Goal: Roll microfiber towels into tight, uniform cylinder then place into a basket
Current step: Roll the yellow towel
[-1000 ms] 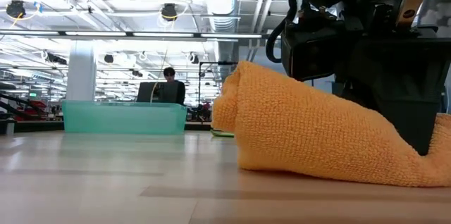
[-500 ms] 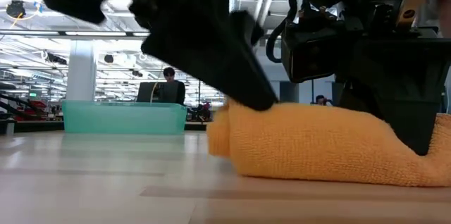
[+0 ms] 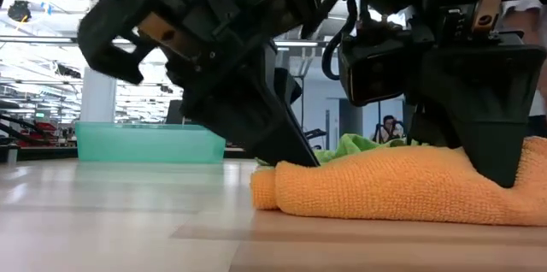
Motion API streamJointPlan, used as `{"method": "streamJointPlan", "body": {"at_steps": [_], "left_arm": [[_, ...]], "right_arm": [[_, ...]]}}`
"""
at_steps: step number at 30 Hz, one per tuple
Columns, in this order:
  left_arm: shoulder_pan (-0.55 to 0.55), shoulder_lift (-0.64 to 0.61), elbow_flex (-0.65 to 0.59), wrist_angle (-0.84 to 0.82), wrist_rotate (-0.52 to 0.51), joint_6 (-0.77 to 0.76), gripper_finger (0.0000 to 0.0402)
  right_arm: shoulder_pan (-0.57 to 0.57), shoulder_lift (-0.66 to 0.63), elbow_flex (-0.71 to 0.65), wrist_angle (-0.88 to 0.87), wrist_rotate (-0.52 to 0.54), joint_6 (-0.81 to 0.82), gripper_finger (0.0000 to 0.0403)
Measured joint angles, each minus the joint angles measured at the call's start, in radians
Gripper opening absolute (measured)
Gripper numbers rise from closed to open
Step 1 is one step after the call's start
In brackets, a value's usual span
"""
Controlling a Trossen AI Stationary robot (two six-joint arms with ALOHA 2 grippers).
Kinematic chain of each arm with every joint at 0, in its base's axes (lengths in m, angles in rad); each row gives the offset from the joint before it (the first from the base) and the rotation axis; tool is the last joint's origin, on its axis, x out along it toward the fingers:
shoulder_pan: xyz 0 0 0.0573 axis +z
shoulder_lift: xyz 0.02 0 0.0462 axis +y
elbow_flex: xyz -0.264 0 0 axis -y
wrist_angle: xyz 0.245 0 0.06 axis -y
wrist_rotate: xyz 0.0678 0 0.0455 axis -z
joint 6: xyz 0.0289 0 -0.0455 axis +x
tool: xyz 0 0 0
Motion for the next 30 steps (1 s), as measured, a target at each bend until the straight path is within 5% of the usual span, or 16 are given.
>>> {"method": "streamJointPlan", "body": {"at_steps": [14, 30], "left_arm": [[-0.002, -0.004, 0.013, -0.03, 0.024, -0.047, 0.0054], [-0.016, -0.014, 0.017, -0.049, 0.0, -0.048, 0.0054]], "right_arm": [[-0.006, -0.001, 0.0, 0.007, 0.023, 0.049, 0.0183], [-0.027, -0.002, 0.0, -0.013, -0.005, 0.003, 0.0138]]}}
